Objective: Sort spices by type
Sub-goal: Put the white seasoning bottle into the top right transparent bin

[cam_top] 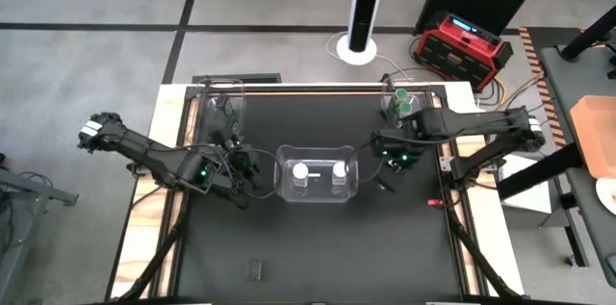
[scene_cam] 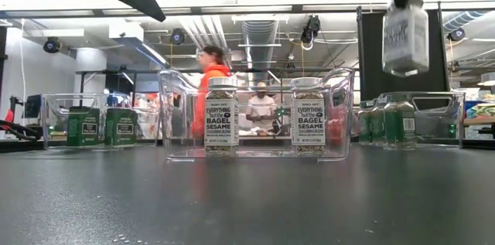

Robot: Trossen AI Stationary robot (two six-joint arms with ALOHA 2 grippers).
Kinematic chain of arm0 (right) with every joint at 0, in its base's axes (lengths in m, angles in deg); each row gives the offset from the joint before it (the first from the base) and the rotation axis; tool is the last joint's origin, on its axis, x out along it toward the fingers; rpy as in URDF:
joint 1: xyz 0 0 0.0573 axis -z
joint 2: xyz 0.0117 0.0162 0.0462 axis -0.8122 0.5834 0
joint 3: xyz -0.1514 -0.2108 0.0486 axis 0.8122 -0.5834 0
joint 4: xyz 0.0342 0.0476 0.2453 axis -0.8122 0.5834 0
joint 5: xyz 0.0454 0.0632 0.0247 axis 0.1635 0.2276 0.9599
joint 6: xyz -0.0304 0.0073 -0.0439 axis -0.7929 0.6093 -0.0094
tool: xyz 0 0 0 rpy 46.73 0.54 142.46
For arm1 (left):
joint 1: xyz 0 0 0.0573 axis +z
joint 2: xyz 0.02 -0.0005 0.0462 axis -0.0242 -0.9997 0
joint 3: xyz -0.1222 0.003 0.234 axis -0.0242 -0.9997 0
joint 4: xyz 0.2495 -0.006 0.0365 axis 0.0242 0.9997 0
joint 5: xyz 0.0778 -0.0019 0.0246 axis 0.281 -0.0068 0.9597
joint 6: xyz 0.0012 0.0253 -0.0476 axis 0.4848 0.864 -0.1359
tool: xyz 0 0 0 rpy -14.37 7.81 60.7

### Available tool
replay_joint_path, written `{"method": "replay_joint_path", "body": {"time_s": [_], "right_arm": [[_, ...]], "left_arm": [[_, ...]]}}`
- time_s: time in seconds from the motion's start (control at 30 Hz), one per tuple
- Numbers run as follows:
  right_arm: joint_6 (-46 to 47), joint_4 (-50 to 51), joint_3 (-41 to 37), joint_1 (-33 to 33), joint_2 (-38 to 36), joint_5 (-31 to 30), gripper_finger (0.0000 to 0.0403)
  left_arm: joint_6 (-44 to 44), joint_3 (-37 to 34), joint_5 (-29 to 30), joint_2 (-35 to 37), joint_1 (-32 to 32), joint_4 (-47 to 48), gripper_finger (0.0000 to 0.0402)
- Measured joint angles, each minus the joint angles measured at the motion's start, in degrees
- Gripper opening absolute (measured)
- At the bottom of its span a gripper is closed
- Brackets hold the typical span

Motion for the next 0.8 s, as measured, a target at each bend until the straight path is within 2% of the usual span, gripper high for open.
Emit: {"method": "replay_joint_path", "body": {"time_s": [0.17,0.43,0.8], "right_arm": [[-6.69,1.56,5.68,-0.43,3.52,-0.82,0.0201],[-21.7,5.79,15.06,-0.43,13.48,-2.27,0.0201],[-37.74,5.45,32.31,-0.65,24.1,-5.99,0.0201]], "left_arm": [[-0.14,-0.02,-0.01,0.0,0.0,-0.1,0.0231],[-1.39,-0.02,-0.04,0.0,0.0,0.16,0.0231],[-1.58,0.08,-0.47,0.49,0.0,2.05,0.0231]]}}
